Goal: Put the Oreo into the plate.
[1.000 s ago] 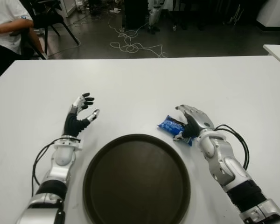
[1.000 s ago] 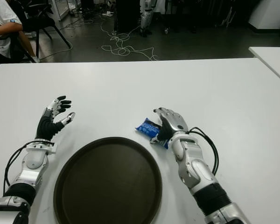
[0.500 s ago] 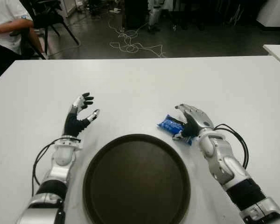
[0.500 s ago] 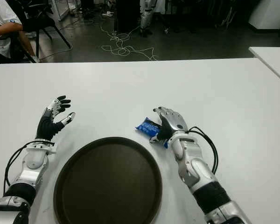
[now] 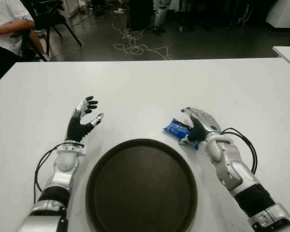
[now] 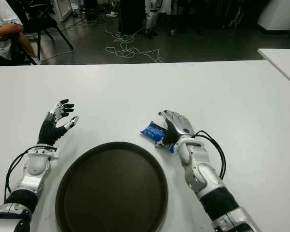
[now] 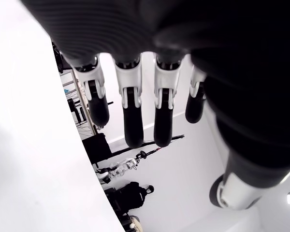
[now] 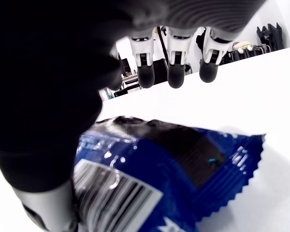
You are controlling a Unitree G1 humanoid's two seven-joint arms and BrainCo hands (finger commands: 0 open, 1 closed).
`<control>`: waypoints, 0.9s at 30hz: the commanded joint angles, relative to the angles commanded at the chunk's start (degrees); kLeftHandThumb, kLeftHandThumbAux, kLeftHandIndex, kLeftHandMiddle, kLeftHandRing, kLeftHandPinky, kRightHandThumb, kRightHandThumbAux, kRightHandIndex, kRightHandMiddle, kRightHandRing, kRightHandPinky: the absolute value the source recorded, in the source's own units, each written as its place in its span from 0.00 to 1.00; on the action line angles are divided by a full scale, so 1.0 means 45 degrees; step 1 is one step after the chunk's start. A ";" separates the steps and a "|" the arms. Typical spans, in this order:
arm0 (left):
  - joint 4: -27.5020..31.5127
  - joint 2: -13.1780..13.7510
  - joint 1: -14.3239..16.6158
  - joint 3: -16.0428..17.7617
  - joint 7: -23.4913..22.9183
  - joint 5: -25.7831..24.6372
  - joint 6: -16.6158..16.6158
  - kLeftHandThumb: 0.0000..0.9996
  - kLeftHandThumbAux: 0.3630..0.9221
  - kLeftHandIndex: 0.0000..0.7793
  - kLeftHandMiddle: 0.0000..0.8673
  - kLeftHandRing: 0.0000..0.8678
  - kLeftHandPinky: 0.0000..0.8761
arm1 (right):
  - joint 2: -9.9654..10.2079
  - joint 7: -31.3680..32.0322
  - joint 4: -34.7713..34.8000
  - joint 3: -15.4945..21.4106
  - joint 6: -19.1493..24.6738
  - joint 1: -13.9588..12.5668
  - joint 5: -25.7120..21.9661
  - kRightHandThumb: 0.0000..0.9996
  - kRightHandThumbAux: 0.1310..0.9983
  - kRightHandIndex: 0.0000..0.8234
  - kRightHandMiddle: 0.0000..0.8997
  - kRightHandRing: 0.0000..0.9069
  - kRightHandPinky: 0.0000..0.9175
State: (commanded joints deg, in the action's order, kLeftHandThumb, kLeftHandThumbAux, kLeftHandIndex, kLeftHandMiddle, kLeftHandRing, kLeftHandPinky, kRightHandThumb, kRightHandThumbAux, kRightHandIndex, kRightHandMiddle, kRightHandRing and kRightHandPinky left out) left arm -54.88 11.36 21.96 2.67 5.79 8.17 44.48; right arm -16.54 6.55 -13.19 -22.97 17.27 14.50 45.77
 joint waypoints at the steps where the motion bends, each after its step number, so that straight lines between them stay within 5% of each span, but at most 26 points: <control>1: 0.0001 -0.0004 0.0002 -0.0002 0.0003 0.0003 0.0003 0.10 0.63 0.21 0.29 0.27 0.21 | -0.0047 0.0083 0.0036 -0.0013 -0.0012 -0.0001 0.0004 0.00 0.79 0.13 0.12 0.11 0.09; 16: -0.0253 -0.0064 0.0142 0.0011 -0.0134 -0.0090 0.0101 0.12 0.61 0.21 0.28 0.25 0.18 | -0.0880 0.1036 0.1467 -0.0393 -0.0090 -0.0336 0.0453 0.00 0.75 0.25 0.23 0.21 0.20; 27: -0.0178 -0.0128 0.0133 0.0067 -0.0275 -0.0231 0.0094 0.09 0.63 0.21 0.28 0.25 0.19 | -0.0753 0.0413 0.0422 -0.0709 -0.0400 -0.0163 0.0302 0.00 0.78 0.27 0.26 0.25 0.25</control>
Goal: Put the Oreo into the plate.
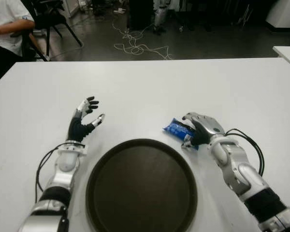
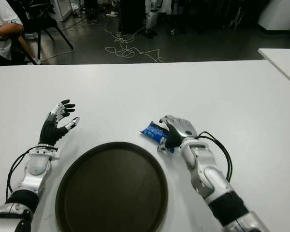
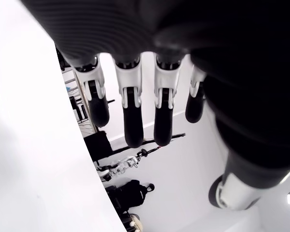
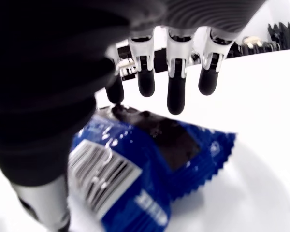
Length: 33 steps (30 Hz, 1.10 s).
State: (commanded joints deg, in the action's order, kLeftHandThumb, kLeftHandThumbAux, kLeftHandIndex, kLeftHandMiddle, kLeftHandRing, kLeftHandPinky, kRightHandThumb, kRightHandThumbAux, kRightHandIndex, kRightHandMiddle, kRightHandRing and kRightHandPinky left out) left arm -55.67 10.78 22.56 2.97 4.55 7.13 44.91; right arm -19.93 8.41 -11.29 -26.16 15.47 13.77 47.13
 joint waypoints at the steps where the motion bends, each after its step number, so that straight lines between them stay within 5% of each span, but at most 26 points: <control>1: 0.0009 0.0004 -0.0002 -0.0004 0.0003 0.0005 -0.0007 0.09 0.63 0.21 0.28 0.25 0.19 | -0.0013 0.0055 0.0048 -0.0010 0.0016 -0.0004 0.0002 0.00 0.78 0.27 0.26 0.25 0.25; 6: 0.0052 0.0022 -0.0009 -0.0023 0.0048 0.0051 -0.0074 0.09 0.65 0.20 0.27 0.24 0.18 | 0.0127 0.0088 -0.0338 -0.0174 -0.0053 0.0024 -0.0019 0.03 0.81 0.30 0.25 0.24 0.25; 7: 0.0057 0.0023 -0.0009 -0.0023 0.0054 0.0055 -0.0084 0.09 0.66 0.20 0.27 0.24 0.18 | 0.0164 0.0068 -0.0487 -0.0205 -0.0100 0.0045 -0.0048 0.26 0.77 0.37 0.25 0.24 0.26; 9: 0.0059 0.0023 -0.0010 -0.0022 0.0058 0.0056 -0.0089 0.09 0.67 0.20 0.27 0.24 0.18 | 0.0188 0.0049 -0.0608 -0.0222 -0.0152 0.0069 -0.0076 0.46 0.74 0.43 0.25 0.24 0.26; 13: 0.0066 0.0014 -0.0015 -0.0010 -0.0015 0.0001 -0.0082 0.09 0.68 0.21 0.27 0.24 0.19 | 0.0239 -0.0193 -0.1099 -0.0271 -0.0515 0.0140 -0.0182 0.63 0.71 0.48 0.25 0.24 0.28; 33: 0.0284 0.0053 -0.0084 -0.0095 0.0173 0.0204 -0.0099 0.05 0.65 0.20 0.26 0.22 0.16 | 0.0209 -0.0744 -0.1064 0.0005 -0.1195 -0.0112 -0.0358 0.68 0.70 0.50 0.24 0.21 0.26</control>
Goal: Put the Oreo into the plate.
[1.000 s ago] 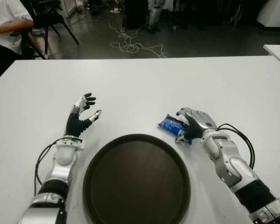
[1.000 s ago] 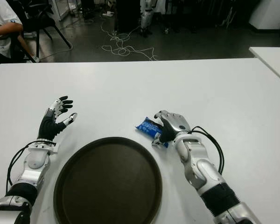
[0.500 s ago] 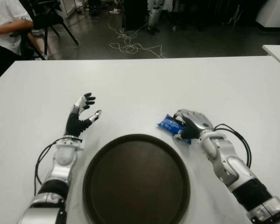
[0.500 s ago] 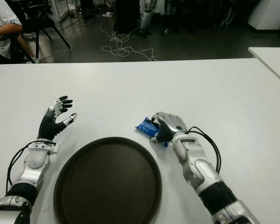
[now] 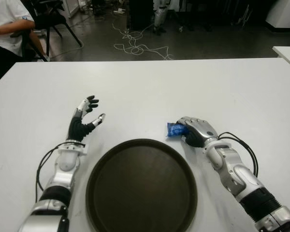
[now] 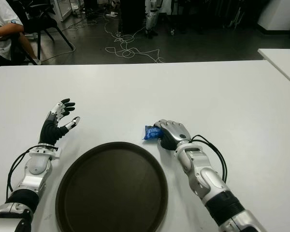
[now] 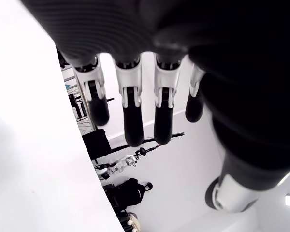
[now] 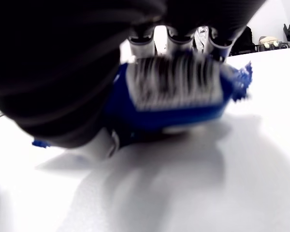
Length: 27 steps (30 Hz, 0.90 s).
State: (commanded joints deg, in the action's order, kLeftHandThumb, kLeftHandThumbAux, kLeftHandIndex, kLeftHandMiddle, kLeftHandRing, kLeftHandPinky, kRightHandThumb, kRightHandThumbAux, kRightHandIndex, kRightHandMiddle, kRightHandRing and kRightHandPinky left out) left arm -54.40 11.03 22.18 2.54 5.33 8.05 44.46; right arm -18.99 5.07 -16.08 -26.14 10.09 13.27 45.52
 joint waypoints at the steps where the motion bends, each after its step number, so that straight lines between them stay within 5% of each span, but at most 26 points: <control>1: 0.0011 0.0005 -0.0004 -0.0006 0.0023 0.0023 -0.0001 0.06 0.65 0.20 0.25 0.22 0.16 | 0.0019 -0.0043 -0.0056 0.0004 -0.0015 0.0007 -0.0012 0.68 0.70 0.50 0.23 0.21 0.26; 9: 0.0148 -0.0025 -0.0053 0.0018 -0.0024 -0.0014 -0.0035 0.05 0.69 0.19 0.25 0.22 0.18 | 0.0051 -0.0098 0.0073 0.0034 -0.0048 -0.0038 -0.0016 0.68 0.70 0.50 0.23 0.21 0.26; 27: 0.0478 -0.0104 -0.0171 0.0059 0.0000 -0.0120 -0.0261 0.11 0.60 0.20 0.28 0.25 0.20 | -0.0188 0.0050 0.0099 -0.0192 -0.0064 0.0037 0.0305 0.69 0.69 0.51 0.21 0.20 0.28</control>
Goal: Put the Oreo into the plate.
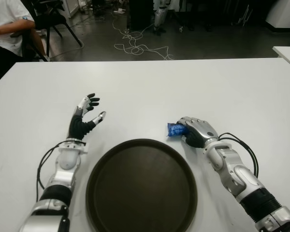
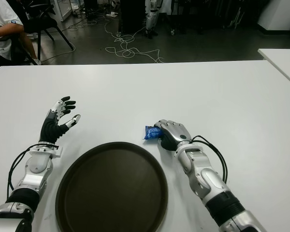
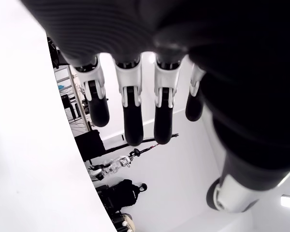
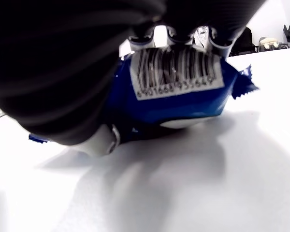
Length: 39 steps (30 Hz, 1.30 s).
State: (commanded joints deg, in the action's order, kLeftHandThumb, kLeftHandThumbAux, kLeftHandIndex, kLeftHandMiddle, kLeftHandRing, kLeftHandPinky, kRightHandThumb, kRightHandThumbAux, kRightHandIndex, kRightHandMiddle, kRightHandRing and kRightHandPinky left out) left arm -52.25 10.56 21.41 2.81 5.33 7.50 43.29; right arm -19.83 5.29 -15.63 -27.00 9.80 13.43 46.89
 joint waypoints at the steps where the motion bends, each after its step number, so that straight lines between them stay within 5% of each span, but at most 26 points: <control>1: 0.0013 0.0000 -0.0004 0.0000 -0.0013 -0.0010 -0.0015 0.11 0.60 0.20 0.28 0.25 0.20 | 0.0000 -0.0049 0.0031 0.0005 0.0014 -0.0016 0.0022 0.69 0.69 0.51 0.22 0.22 0.29; 7: 0.0068 0.0007 -0.0023 0.0001 -0.0084 -0.0053 -0.0120 0.13 0.62 0.20 0.27 0.25 0.22 | 0.0052 -0.0718 0.0029 -0.0016 0.0237 -0.0069 0.0389 0.69 0.69 0.51 0.31 0.29 0.36; 20: 0.0195 0.0008 -0.0100 0.0002 -0.0215 -0.0118 -0.0116 0.09 0.67 0.19 0.26 0.25 0.21 | 0.0440 -0.2067 0.0182 0.0328 0.0507 -0.0184 0.0386 0.69 0.70 0.51 0.62 0.62 0.63; 28: 0.0267 0.0038 -0.0117 -0.0032 -0.0070 0.0029 -0.0182 0.08 0.71 0.19 0.27 0.25 0.21 | 0.0583 -0.2711 0.0415 0.0869 -0.0286 -0.0387 -0.0383 0.69 0.70 0.52 0.76 0.77 0.77; 39: 0.0340 -0.0021 -0.0136 -0.0025 -0.0106 -0.0026 -0.0306 0.10 0.70 0.19 0.24 0.22 0.18 | 0.0760 -0.3433 0.0530 0.1599 -0.1501 -0.0586 -0.1475 0.69 0.69 0.53 0.82 0.83 0.80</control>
State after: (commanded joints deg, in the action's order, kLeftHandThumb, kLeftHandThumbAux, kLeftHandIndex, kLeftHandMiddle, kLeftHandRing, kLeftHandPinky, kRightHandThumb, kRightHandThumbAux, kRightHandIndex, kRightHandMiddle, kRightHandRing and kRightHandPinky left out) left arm -50.72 10.46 20.79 2.70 4.86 7.39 41.91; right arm -16.41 -10.16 -13.25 -19.81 3.05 10.80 40.25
